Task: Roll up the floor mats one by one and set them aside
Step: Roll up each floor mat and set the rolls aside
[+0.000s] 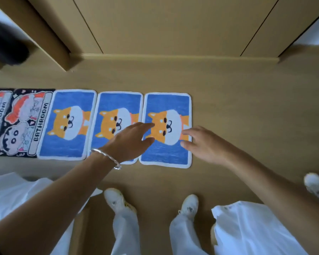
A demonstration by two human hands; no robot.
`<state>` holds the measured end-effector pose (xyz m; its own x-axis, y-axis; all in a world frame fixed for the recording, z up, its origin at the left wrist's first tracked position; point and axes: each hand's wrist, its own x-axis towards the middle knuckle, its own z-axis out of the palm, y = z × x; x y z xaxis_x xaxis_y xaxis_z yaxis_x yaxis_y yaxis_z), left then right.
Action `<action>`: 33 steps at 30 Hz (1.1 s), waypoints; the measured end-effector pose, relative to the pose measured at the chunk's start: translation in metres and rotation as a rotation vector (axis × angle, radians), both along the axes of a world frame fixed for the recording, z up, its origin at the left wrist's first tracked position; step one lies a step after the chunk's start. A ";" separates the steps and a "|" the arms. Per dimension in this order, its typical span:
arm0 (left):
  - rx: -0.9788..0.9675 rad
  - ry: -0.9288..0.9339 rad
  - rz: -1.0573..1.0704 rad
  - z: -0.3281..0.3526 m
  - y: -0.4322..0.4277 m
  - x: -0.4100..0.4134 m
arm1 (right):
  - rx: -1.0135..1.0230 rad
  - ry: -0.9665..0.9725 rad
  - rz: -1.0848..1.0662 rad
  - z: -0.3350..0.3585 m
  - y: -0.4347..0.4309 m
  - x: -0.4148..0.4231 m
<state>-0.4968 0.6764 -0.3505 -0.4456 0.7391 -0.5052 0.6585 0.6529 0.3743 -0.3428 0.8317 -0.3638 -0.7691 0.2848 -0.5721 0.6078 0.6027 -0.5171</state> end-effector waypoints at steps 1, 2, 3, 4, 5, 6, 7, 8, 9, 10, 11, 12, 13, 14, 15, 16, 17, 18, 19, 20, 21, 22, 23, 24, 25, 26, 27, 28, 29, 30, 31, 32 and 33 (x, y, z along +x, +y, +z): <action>-0.011 -0.004 -0.020 -0.023 0.006 -0.005 | -0.010 -0.021 -0.017 -0.023 0.003 -0.002; -0.021 -0.009 -0.039 -0.046 0.010 -0.009 | -0.019 -0.044 -0.034 -0.044 0.006 -0.004; -0.034 -0.017 -0.059 -0.067 0.015 -0.013 | -0.026 -0.063 -0.051 -0.064 0.009 -0.007; -0.046 -0.022 -0.085 -0.088 0.019 -0.018 | -0.027 -0.078 -0.068 -0.083 0.013 -0.010; -0.059 -0.024 -0.114 -0.108 0.023 -0.023 | -0.026 -0.088 -0.083 -0.102 0.016 -0.013; -0.067 -0.023 -0.141 -0.129 0.027 -0.029 | -0.020 -0.093 -0.093 -0.120 0.019 -0.017; -0.068 -0.021 -0.162 -0.150 0.030 -0.035 | -0.013 -0.096 -0.105 -0.140 0.020 -0.022; -0.061 -0.017 -0.175 -0.172 0.032 -0.041 | -0.009 -0.099 -0.121 -0.160 0.021 -0.026; -0.053 -0.012 -0.187 -0.194 0.033 -0.047 | -0.012 -0.103 -0.141 -0.183 0.021 -0.030; -0.049 -0.008 -0.199 -0.218 0.033 -0.050 | -0.017 -0.109 -0.156 -0.206 0.018 -0.033; -0.051 -0.010 -0.211 -0.242 0.030 -0.052 | -0.021 -0.114 -0.162 -0.230 0.014 -0.036; -0.054 -0.014 -0.221 -0.267 0.026 -0.053 | -0.024 -0.120 -0.159 -0.255 0.008 -0.038; -0.059 -0.018 -0.230 -0.293 0.020 -0.052 | -0.030 -0.130 -0.149 -0.282 0.001 -0.039; -0.063 -0.018 -0.239 -0.319 0.014 -0.050 | -0.041 -0.145 -0.135 -0.309 -0.006 -0.040; -0.071 -0.018 -0.250 -0.345 0.007 -0.048 | -0.056 -0.161 -0.120 -0.337 -0.013 -0.040; -0.077 -0.014 -0.258 -0.370 0.001 -0.047 | -0.070 -0.176 -0.105 -0.364 -0.019 -0.039; -0.086 -0.007 -0.265 -0.394 -0.006 -0.047 | -0.083 -0.188 -0.088 -0.392 -0.025 -0.039; -0.095 0.002 -0.269 -0.418 -0.011 -0.047 | -0.091 -0.200 -0.072 -0.417 -0.029 -0.040; -0.107 0.006 -0.270 -0.439 -0.016 -0.049 | -0.097 -0.214 -0.064 -0.440 -0.031 -0.040; -0.112 0.007 -0.266 -0.459 -0.018 -0.050 | -0.103 -0.229 -0.061 -0.461 -0.032 -0.039; -0.117 0.007 -0.264 -0.478 -0.020 -0.052 | -0.109 -0.238 -0.060 -0.481 -0.032 -0.039; -0.120 0.007 -0.264 -0.496 -0.022 -0.053 | -0.108 -0.238 -0.053 -0.499 -0.032 -0.039; -0.122 0.007 -0.263 -0.513 -0.023 -0.053 | -0.102 -0.237 -0.046 -0.516 -0.031 -0.039; -0.119 0.006 -0.262 -0.530 -0.024 -0.053 | -0.090 -0.238 -0.036 -0.532 -0.029 -0.038; -0.120 0.006 -0.266 -0.545 -0.024 -0.052 | -0.077 -0.240 -0.025 -0.547 -0.028 -0.038; -0.123 0.006 -0.279 -0.559 -0.024 -0.051 | -0.066 -0.246 -0.012 -0.561 -0.026 -0.037; -0.135 0.007 -0.306 -0.573 -0.024 -0.050 | -0.058 -0.256 0.002 -0.575 -0.025 -0.035; -0.148 0.016 -0.345 -0.585 -0.025 -0.048 | -0.050 -0.264 0.019 -0.587 -0.024 -0.033; -0.164 0.028 -0.389 -0.596 -0.025 -0.046 | -0.040 -0.267 0.034 -0.599 -0.023 -0.031; -0.169 0.048 -0.432 -0.606 -0.024 -0.045 | -0.026 -0.265 0.051 -0.610 -0.022 -0.028; -0.171 0.071 -0.474 -0.615 -0.024 -0.043 | -0.005 -0.259 0.074 -0.620 -0.021 -0.026; -0.155 0.095 -0.505 -0.623 -0.024 -0.042 | 0.022 -0.254 0.109 -0.629 -0.021 -0.025; -0.135 0.109 -0.524 -0.631 -0.025 -0.040 | 0.055 -0.256 0.159 -0.637 -0.021 -0.024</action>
